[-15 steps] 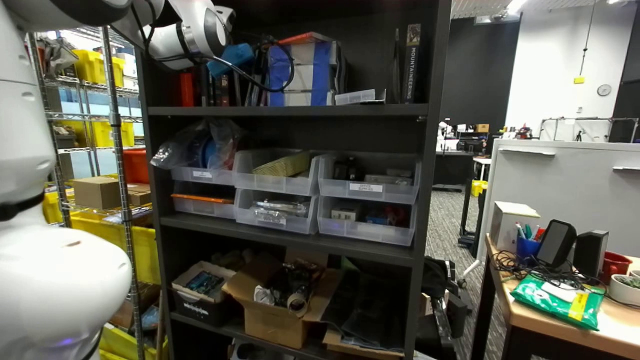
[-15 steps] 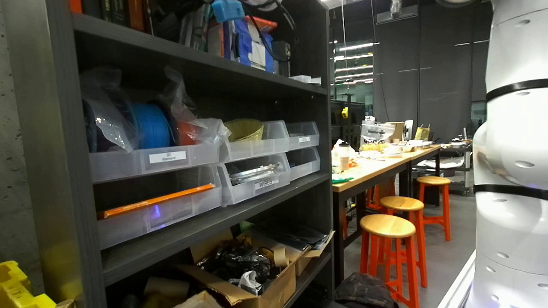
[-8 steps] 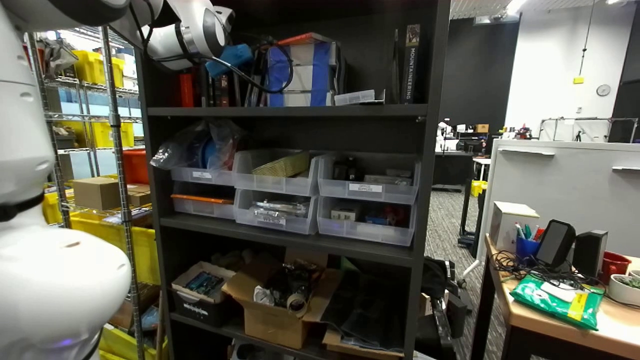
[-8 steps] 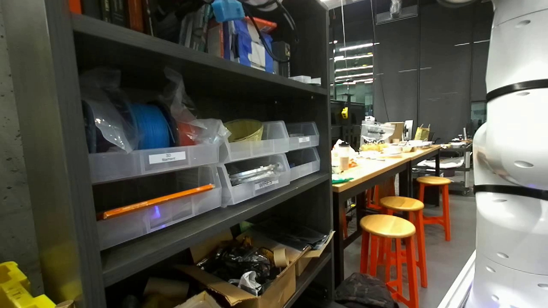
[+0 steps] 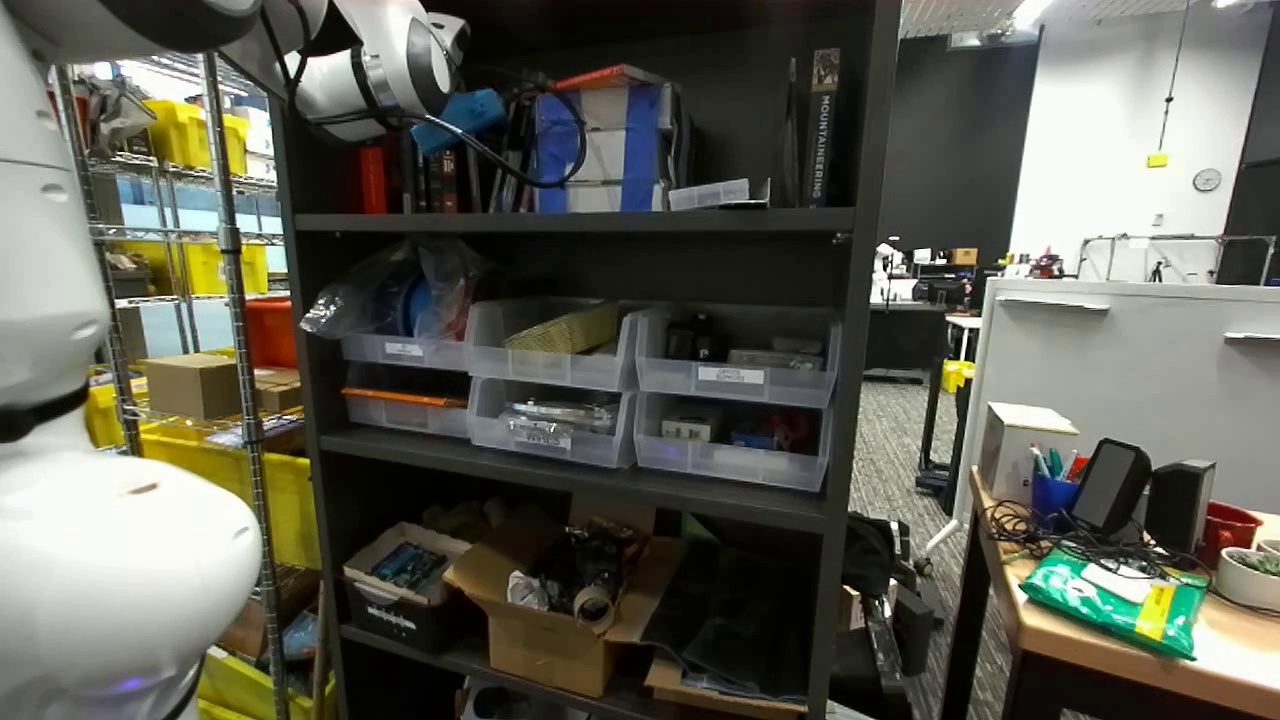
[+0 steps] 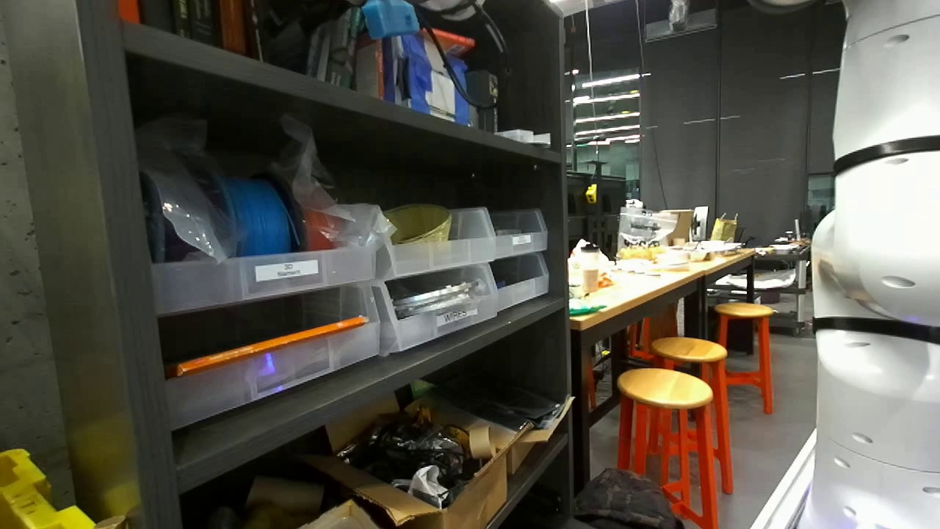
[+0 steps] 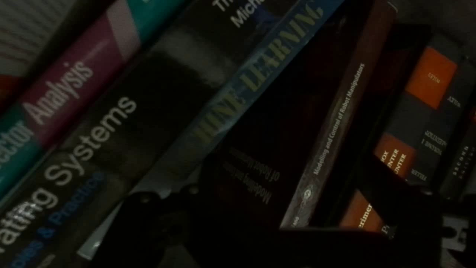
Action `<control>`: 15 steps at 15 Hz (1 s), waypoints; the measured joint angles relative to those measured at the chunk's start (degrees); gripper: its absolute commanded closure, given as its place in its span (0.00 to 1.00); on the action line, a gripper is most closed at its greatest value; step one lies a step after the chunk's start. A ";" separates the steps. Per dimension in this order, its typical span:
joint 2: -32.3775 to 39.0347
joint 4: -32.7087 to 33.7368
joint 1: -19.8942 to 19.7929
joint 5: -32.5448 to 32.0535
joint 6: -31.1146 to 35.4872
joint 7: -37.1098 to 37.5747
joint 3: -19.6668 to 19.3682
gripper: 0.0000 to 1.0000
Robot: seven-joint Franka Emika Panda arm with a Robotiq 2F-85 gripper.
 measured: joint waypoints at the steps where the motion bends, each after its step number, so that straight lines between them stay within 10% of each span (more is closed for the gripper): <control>1: 0.06 0.00 0.00 0.00 0.00 0.03 0.06 0.04; 15: -11.73 -7.37 1.70 0.57 -11.61 4.87 6.94 0.03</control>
